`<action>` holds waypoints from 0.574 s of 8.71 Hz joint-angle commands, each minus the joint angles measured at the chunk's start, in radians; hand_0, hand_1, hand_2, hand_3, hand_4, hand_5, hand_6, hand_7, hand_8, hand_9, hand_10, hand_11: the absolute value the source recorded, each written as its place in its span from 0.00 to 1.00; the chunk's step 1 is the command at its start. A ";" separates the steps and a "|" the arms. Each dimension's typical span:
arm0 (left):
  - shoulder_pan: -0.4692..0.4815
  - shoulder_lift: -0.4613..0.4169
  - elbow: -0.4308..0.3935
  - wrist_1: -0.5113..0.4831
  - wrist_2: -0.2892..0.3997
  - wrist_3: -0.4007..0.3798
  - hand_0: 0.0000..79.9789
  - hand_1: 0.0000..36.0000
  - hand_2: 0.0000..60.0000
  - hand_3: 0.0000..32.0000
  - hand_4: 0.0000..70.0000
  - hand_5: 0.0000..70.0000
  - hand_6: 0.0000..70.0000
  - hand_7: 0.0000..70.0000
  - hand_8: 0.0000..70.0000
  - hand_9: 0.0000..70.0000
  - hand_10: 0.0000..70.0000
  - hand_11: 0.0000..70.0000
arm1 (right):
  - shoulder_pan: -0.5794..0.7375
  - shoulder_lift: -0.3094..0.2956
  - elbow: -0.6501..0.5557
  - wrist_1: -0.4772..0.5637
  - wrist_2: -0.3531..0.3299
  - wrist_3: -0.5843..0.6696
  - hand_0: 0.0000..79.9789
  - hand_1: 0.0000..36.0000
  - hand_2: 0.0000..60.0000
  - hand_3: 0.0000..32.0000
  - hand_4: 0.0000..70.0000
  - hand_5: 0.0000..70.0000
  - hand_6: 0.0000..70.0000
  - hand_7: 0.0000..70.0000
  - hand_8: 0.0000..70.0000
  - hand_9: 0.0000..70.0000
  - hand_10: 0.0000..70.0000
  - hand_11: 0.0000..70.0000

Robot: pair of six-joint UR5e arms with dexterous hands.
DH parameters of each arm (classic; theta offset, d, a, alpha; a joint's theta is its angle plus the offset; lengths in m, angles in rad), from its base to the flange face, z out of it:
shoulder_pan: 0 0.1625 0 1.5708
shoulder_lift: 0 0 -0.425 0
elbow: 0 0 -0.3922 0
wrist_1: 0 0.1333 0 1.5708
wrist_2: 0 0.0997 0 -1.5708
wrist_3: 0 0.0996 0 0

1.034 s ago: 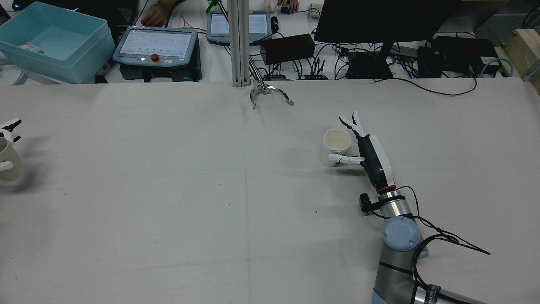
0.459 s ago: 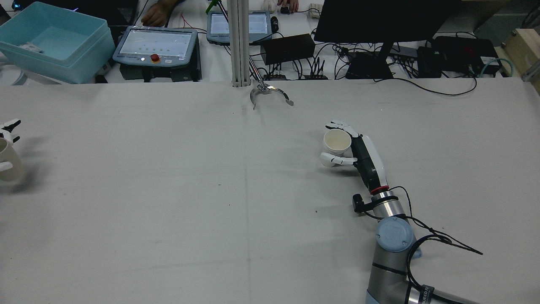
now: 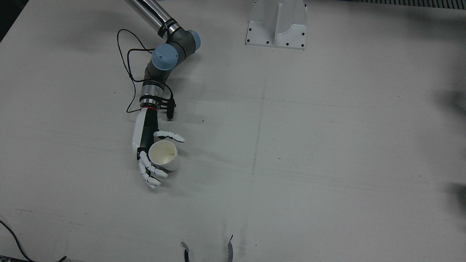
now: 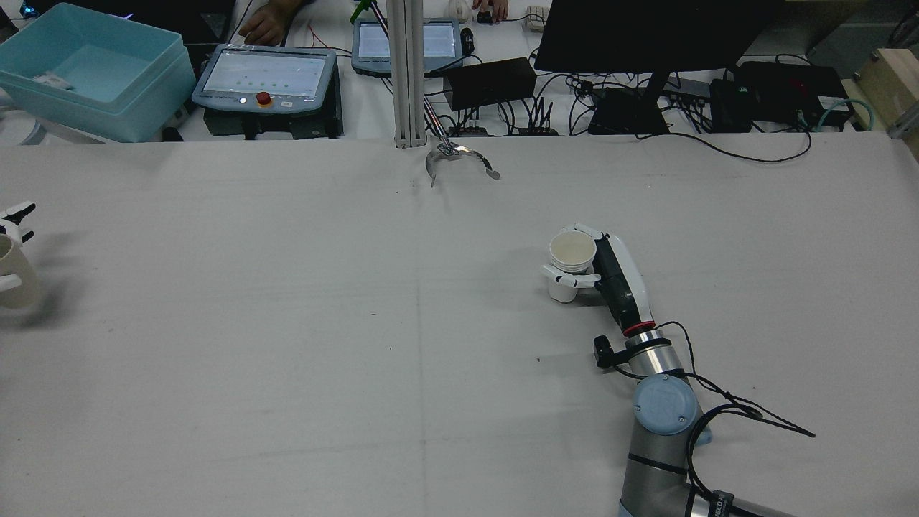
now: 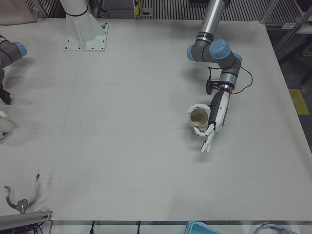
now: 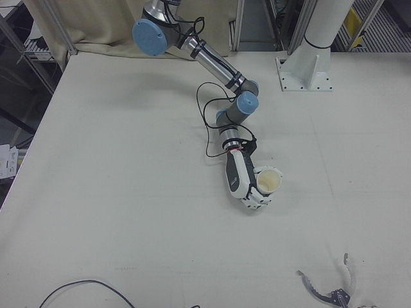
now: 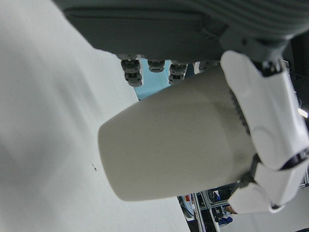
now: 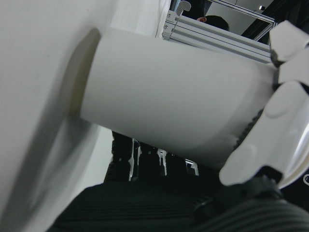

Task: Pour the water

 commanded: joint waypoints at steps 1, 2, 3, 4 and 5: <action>0.000 0.002 -0.014 0.001 0.003 -0.001 0.57 1.00 1.00 0.00 0.41 1.00 0.07 0.15 0.03 0.07 0.09 0.17 | -0.002 0.001 0.010 0.001 0.001 0.005 0.55 0.23 0.43 0.00 0.28 1.00 0.64 1.00 0.67 0.95 0.45 0.64; 0.002 0.001 -0.063 0.025 0.009 0.000 0.57 1.00 1.00 0.00 0.42 1.00 0.07 0.15 0.03 0.07 0.09 0.17 | 0.007 0.001 0.036 -0.002 0.000 0.010 0.55 0.22 0.41 0.00 0.28 1.00 0.63 0.99 0.66 0.94 0.43 0.63; 0.006 -0.010 -0.126 0.083 0.011 0.009 0.58 1.00 1.00 0.00 0.42 1.00 0.07 0.16 0.03 0.07 0.09 0.17 | 0.032 -0.003 0.076 -0.008 -0.008 0.007 0.55 0.23 0.40 0.00 0.27 1.00 0.61 0.97 0.64 0.91 0.42 0.61; 0.008 -0.048 -0.142 0.101 0.014 0.011 0.57 1.00 1.00 0.00 0.44 1.00 0.08 0.17 0.03 0.07 0.09 0.17 | 0.065 -0.007 0.099 -0.011 -0.015 0.007 0.56 0.25 0.39 0.00 0.26 1.00 0.59 0.95 0.61 0.87 0.39 0.57; 0.022 -0.121 -0.152 0.157 0.032 0.012 0.57 1.00 1.00 0.00 0.44 1.00 0.08 0.17 0.03 0.07 0.09 0.17 | 0.093 -0.013 0.122 -0.014 -0.018 0.005 0.57 0.26 0.40 0.00 0.26 1.00 0.57 0.93 0.58 0.83 0.36 0.54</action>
